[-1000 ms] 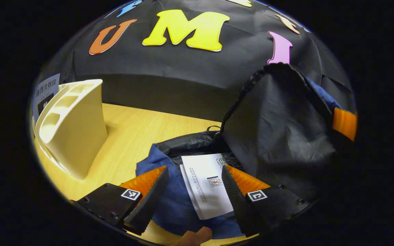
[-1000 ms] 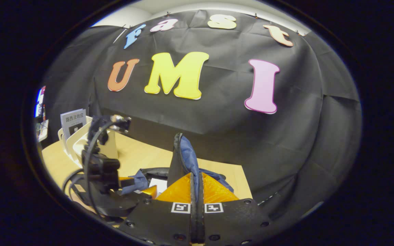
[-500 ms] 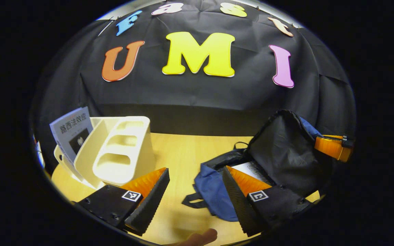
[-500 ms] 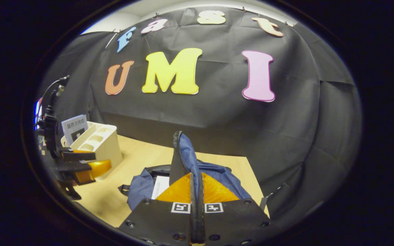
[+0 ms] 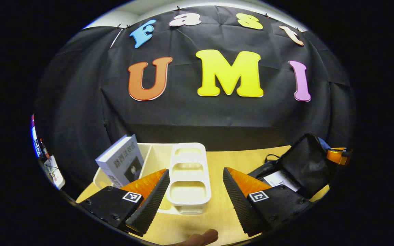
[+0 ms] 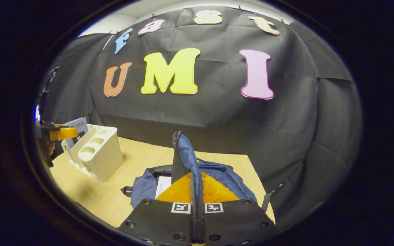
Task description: Open the schoolbag, grab two books from the bookshelf and put them into the schoolbag.
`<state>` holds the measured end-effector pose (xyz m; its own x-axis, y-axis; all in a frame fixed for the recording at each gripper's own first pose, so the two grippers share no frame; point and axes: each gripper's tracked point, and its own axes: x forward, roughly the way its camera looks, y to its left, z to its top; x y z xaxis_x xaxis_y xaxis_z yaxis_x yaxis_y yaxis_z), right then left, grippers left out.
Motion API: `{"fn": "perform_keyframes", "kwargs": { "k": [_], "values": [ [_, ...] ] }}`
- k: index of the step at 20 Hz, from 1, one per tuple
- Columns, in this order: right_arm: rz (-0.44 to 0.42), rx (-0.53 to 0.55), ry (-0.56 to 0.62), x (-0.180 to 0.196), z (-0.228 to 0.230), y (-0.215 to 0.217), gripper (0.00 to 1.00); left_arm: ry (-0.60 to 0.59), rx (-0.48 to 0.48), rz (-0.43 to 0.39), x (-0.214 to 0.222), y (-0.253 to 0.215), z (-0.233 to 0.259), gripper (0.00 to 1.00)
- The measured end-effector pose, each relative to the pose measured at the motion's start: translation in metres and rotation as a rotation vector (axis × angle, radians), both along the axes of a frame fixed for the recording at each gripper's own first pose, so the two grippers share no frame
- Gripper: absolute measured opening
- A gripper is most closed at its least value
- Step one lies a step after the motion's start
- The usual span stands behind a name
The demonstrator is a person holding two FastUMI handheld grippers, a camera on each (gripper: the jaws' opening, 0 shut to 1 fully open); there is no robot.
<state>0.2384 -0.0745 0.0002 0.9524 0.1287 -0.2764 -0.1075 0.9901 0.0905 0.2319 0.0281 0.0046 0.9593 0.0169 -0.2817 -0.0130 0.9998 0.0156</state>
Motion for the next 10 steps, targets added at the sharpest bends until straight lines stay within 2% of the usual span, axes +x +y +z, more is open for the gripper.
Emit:
{"fn": "perform_keyframes", "kwargs": {
  "k": [5,10],
  "values": [
    [0.006,-0.021,0.000,-0.001,-0.005,0.012,0.00,0.000,0.042,0.087,0.024,0.077,0.025,0.97],
    [0.008,-0.032,-0.013,0.002,-0.005,0.019,0.00,0.075,0.037,0.128,0.062,0.127,0.026,0.97]
  ]
}}
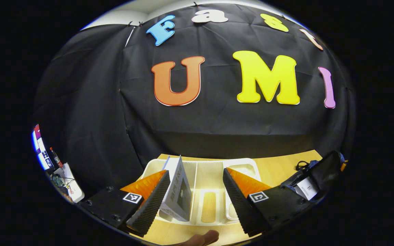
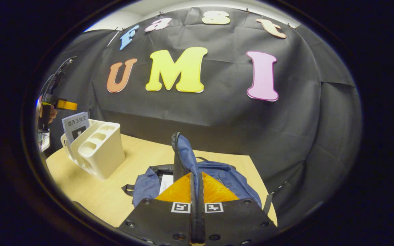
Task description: Open the schoolbag, grab two books from the bookshelf and put them into the schoolbag.
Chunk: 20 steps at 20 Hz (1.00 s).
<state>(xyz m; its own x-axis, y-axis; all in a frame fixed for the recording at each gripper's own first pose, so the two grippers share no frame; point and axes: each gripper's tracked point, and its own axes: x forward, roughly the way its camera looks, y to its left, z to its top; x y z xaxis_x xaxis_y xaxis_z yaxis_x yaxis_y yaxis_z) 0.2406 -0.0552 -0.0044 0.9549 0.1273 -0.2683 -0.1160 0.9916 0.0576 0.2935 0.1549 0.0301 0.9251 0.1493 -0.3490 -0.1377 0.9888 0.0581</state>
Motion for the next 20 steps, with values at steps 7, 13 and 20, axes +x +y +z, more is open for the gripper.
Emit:
{"fn": "perform_keyframes", "kwargs": {
  "k": [7,13,20],
  "values": [
    [-0.003,0.012,-0.006,0.002,-0.010,-0.009,0.00,0.262,0.005,-0.002,0.045,0.044,-0.053,0.96],
    [0.009,0.011,-0.002,0.003,-0.022,-0.009,0.00,0.499,0.024,0.004,0.040,0.063,-0.087,0.95],
    [0.022,0.019,-0.005,0.002,-0.028,-0.008,0.00,0.652,-0.027,-0.014,0.034,0.064,-0.103,0.72]
  ]
}}
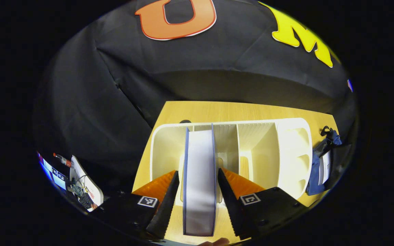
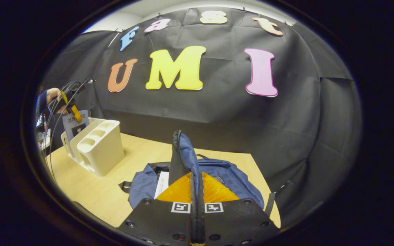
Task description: Open the schoolbag, grab two books from the bookshelf and put them into the schoolbag.
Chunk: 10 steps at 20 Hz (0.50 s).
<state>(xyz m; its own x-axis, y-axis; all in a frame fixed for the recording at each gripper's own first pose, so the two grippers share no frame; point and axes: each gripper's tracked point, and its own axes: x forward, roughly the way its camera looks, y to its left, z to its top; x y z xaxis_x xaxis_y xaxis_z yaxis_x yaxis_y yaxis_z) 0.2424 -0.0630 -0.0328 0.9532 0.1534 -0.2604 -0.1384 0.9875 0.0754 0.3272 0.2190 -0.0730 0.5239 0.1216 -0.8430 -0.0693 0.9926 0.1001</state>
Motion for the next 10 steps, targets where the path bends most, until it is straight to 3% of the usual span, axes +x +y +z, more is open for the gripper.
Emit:
{"fn": "perform_keyframes", "kwargs": {
  "k": [1,5,10],
  "values": [
    [0.001,0.002,0.001,0.001,-0.001,0.000,0.01,0.004,-0.017,-0.002,-0.001,-0.004,0.001,0.58],
    [-0.001,0.009,0.008,0.000,-0.006,-0.002,0.00,0.001,-0.070,0.001,-0.007,-0.019,0.000,0.46],
    [-0.007,0.014,0.017,-0.001,-0.011,-0.003,0.00,-0.033,-0.072,-0.016,-0.028,-0.018,0.016,0.43]
  ]
}}
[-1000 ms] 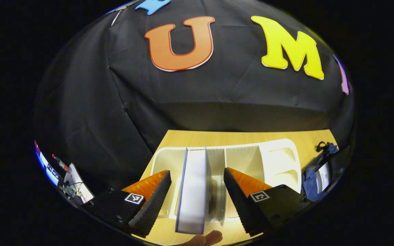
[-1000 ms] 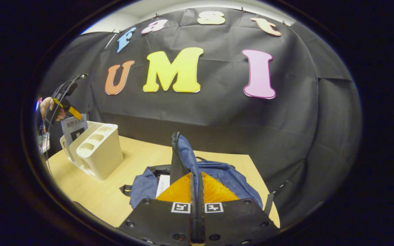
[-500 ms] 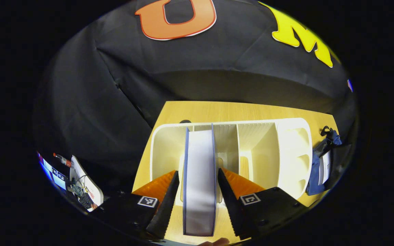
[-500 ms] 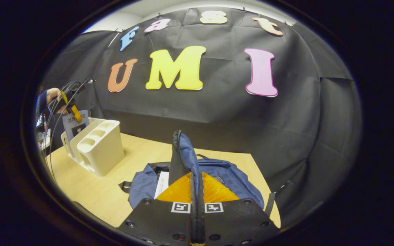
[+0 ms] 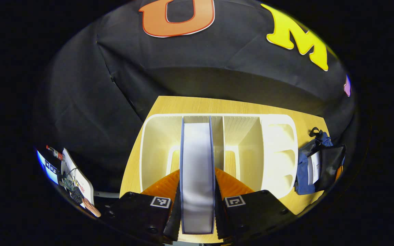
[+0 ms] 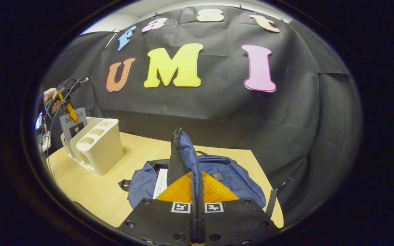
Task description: Open the schoolbag, grab two books from the bookshelf and put them into the schoolbag.
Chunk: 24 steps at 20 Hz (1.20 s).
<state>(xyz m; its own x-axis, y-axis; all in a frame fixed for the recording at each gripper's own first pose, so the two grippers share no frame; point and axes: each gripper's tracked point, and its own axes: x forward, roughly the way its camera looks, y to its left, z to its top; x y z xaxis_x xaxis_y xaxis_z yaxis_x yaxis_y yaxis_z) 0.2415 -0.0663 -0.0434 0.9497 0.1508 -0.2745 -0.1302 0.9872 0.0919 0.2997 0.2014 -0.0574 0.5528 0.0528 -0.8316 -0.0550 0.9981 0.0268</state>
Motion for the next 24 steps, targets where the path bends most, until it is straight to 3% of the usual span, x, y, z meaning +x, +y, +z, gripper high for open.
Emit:
{"fn": "perform_keyframes", "kwargs": {
  "k": [5,11,17,19,24],
  "values": [
    [0.020,-0.001,0.010,-0.005,-0.004,0.006,0.00,-0.074,-0.016,0.013,-0.042,0.007,0.026,0.42],
    [0.032,-0.035,0.023,-0.009,-0.006,0.012,0.00,-0.131,-0.163,0.080,-0.117,0.009,0.020,0.41],
    [0.032,-0.057,0.046,-0.010,-0.008,0.017,0.01,-0.198,-0.392,0.208,-0.174,0.015,0.002,0.42],
    [0.020,-0.067,0.056,-0.010,-0.008,0.016,0.00,-0.215,-0.500,0.228,-0.189,0.005,0.001,0.42],
    [0.018,-0.076,0.070,-0.009,-0.007,0.025,0.00,-0.257,-0.668,0.272,-0.224,-0.007,-0.010,0.42]
  ]
}}
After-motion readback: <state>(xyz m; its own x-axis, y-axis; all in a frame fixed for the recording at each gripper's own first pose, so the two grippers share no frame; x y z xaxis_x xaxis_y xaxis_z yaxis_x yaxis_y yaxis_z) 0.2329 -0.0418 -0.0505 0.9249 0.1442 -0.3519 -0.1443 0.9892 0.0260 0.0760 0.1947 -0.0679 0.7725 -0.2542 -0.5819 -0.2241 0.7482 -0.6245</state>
